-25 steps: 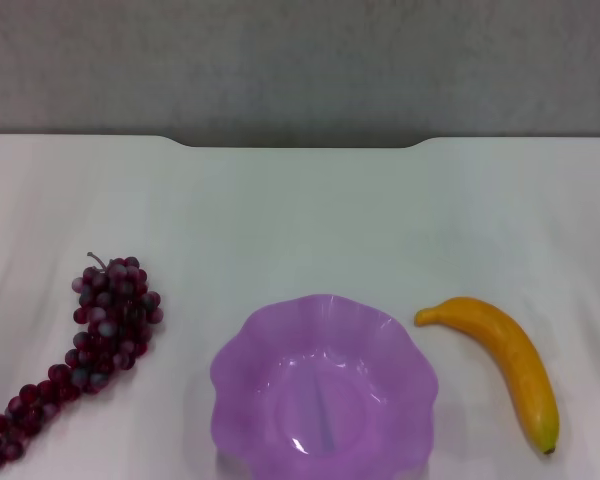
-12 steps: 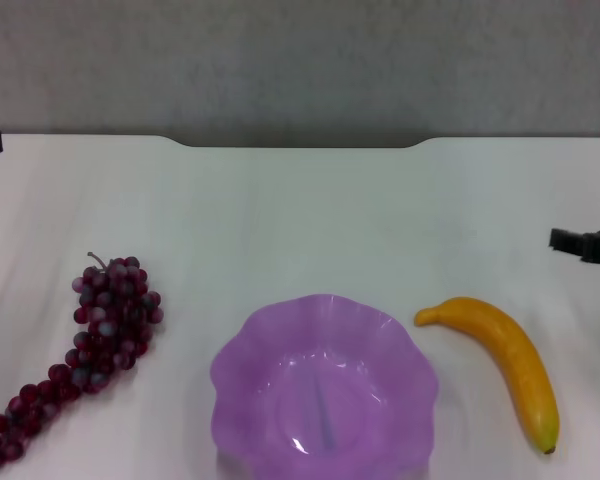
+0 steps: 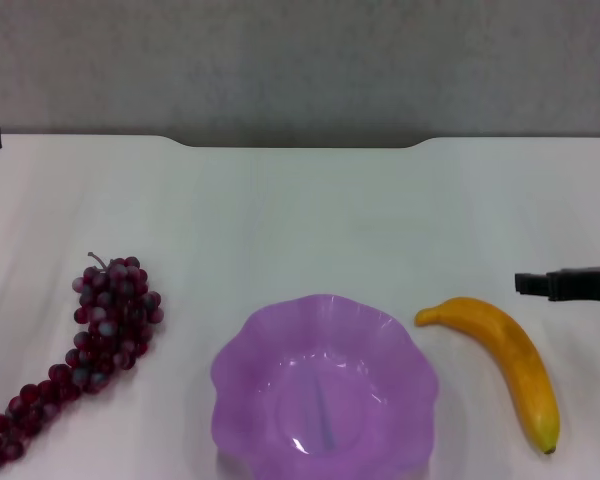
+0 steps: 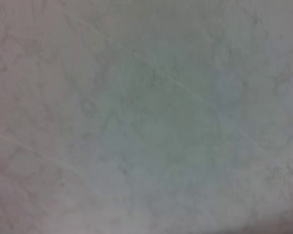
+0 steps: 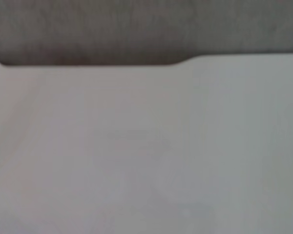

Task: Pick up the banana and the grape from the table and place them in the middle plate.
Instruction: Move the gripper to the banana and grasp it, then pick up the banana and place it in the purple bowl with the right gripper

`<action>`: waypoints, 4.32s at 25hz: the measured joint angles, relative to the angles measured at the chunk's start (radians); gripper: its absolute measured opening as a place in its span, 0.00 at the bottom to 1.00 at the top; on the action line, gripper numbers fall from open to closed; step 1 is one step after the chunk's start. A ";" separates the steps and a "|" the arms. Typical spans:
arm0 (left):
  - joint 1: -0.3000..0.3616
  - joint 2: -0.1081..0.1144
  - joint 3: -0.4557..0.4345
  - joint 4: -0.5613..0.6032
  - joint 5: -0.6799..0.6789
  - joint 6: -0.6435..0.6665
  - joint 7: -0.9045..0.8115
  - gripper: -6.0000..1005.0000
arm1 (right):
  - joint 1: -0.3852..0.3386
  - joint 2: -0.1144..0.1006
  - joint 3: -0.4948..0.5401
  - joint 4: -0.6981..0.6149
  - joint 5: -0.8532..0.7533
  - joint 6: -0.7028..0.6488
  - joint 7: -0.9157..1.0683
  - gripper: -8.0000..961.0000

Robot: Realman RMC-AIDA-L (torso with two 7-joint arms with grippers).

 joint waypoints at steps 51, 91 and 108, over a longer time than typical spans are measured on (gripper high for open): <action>-0.016 0.002 -0.013 -0.005 -0.025 -0.016 0.002 0.61 | 0.256 0.000 -0.117 0.343 -0.197 0.072 0.115 0.70; -0.007 0.001 -0.018 -0.001 -0.024 -0.026 0.003 0.61 | -0.098 0.002 -0.158 -0.356 -0.191 -0.078 0.093 0.52; -0.018 0.001 -0.018 -0.005 -0.024 -0.040 0.009 0.61 | -0.035 -0.002 -0.383 -0.398 -0.185 -0.065 0.091 0.52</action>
